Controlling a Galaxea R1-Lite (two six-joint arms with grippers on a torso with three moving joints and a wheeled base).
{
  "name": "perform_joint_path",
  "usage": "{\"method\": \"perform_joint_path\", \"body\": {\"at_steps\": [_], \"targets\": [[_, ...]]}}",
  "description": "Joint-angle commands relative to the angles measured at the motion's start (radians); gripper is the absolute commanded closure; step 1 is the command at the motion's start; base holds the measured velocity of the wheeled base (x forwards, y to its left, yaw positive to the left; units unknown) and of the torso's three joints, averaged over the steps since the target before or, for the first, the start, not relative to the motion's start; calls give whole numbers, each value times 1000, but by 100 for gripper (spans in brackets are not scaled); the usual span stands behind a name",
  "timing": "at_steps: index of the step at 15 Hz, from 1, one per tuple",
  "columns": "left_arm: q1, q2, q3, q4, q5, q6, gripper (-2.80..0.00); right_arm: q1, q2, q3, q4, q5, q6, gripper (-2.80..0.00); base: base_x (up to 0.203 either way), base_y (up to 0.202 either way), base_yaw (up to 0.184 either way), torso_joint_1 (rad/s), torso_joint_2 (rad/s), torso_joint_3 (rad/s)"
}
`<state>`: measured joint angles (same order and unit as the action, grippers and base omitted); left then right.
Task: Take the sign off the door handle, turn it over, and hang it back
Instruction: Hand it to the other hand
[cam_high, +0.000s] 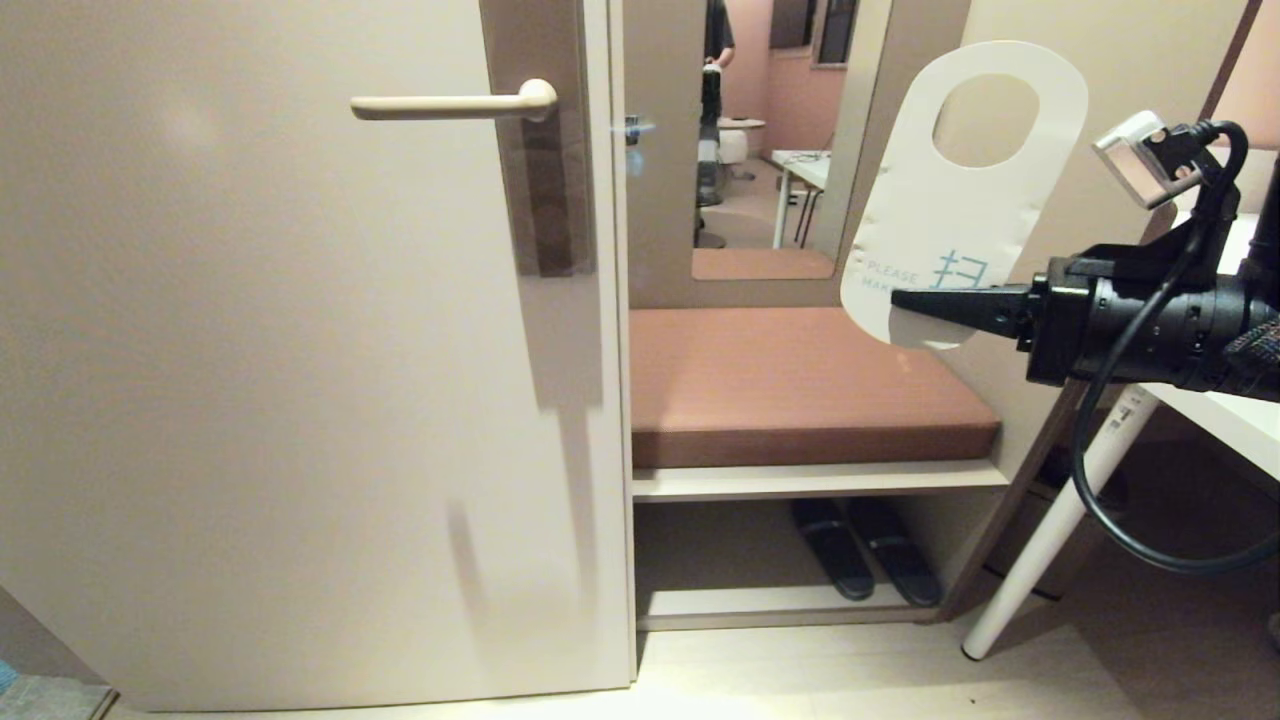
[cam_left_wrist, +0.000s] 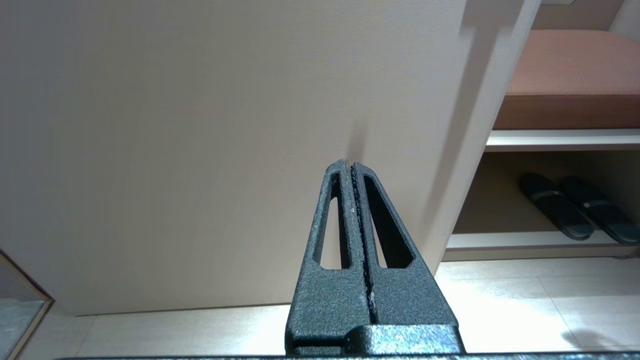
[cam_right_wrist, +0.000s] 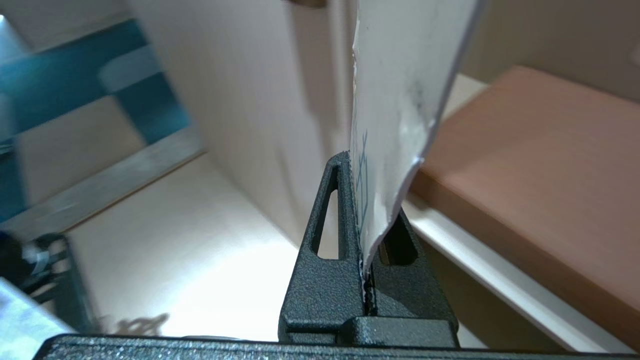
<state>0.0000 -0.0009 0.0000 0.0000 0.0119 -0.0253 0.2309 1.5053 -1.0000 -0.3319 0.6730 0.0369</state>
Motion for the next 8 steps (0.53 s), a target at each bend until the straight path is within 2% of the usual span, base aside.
{"method": "perform_joint_path", "body": {"at_steps": [1,3,6,8], "targets": [[0,1,0,0,0,-1,0,40,12,-11,-2,24,12,0,0,0,0,0,0,0],[0,1,0,0,0,-1,0,79,10,-18,-2,60,24,0,0,0,0,0,0,0],[0,1,0,0,0,-1,0,137,14,-17,-2,65,24,0,0,0,0,0,0,0],[0,1,0,0,0,-1,0,146,18,-15,-2,65,24,0,0,0,0,0,0,0]]}}
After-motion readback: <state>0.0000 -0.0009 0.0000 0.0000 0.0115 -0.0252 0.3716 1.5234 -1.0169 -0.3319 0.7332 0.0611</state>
